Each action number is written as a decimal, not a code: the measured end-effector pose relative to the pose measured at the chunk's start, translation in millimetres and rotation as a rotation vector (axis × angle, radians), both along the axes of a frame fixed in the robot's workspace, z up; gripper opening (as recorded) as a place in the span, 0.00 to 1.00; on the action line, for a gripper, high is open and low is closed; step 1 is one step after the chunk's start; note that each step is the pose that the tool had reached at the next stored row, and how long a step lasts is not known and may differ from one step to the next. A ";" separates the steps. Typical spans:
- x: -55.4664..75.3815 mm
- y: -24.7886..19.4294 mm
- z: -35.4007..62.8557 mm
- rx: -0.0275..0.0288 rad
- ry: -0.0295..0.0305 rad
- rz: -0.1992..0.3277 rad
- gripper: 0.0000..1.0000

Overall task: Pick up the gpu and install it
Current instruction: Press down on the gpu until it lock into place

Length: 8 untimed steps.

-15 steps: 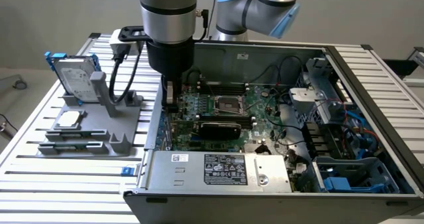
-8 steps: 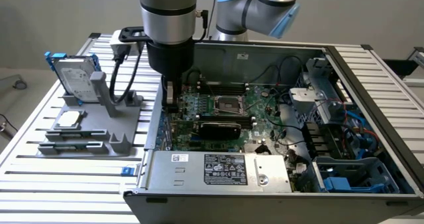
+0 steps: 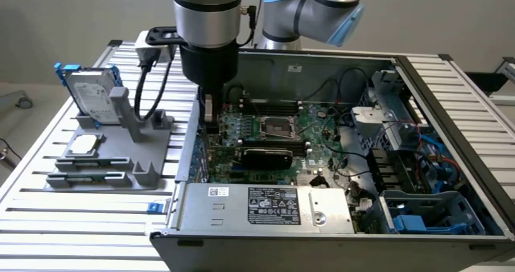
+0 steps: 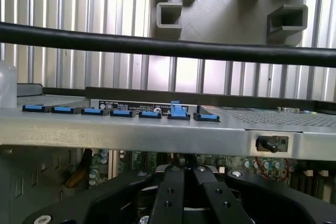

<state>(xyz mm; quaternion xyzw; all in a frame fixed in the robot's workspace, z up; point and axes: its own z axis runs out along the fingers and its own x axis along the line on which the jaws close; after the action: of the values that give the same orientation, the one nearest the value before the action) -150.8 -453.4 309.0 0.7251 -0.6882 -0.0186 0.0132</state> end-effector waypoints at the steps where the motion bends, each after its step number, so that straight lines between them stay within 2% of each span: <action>1: 2.4 0.1 1.3 -0.0002 0.0002 0.000 0.11; 8: 25.1 0.6 5.2 -0.0003 0.0003 0.000 0.11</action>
<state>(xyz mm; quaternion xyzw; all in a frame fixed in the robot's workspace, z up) -125.7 -452.7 314.2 0.7252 -0.6881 -0.0186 0.0134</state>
